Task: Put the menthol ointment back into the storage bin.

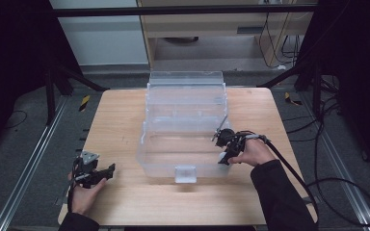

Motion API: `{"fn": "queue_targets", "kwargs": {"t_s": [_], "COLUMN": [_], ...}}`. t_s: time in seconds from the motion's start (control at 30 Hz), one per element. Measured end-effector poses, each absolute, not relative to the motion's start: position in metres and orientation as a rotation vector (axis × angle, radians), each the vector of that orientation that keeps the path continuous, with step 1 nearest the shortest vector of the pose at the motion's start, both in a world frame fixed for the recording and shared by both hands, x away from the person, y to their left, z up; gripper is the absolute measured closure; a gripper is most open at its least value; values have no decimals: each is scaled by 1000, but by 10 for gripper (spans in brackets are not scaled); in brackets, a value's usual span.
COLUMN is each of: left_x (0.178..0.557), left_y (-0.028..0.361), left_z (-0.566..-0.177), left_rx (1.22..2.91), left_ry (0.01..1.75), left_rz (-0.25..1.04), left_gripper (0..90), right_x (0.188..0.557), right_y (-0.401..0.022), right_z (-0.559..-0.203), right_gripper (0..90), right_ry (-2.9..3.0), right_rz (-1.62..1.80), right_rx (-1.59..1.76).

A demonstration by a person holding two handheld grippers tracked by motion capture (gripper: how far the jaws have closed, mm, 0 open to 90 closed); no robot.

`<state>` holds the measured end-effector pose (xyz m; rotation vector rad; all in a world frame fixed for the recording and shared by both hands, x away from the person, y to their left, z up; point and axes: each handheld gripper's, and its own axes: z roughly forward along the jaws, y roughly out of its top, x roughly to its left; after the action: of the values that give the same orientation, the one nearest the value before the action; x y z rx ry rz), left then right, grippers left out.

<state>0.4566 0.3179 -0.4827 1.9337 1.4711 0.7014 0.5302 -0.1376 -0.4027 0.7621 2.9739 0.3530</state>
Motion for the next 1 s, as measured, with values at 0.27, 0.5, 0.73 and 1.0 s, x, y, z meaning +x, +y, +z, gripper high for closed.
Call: {"fn": "queue_targets", "kwargs": {"t_s": [0.27,0.5,0.73,1.0], "left_x": [456,457,456,456], "left_y": [317,319,318,318], "left_z": [-482,-483,-482,-482], "left_rx": [1932,1930,1929,1919], "left_ry": [1470,1474,1471,1473], "left_rz": [702,700,700,697], "left_gripper": [288,288,287,288], "right_x": [528,522,514,502], "right_y": [-139,-144,-157,-193], "right_z": [-400,-391,-376,-364], "right_gripper": [514,495,418,342], "right_ry": [2966,2909,2789,2525], "right_rz": [366,437,592,862], "right_rx": [773,774,849,1036]}}
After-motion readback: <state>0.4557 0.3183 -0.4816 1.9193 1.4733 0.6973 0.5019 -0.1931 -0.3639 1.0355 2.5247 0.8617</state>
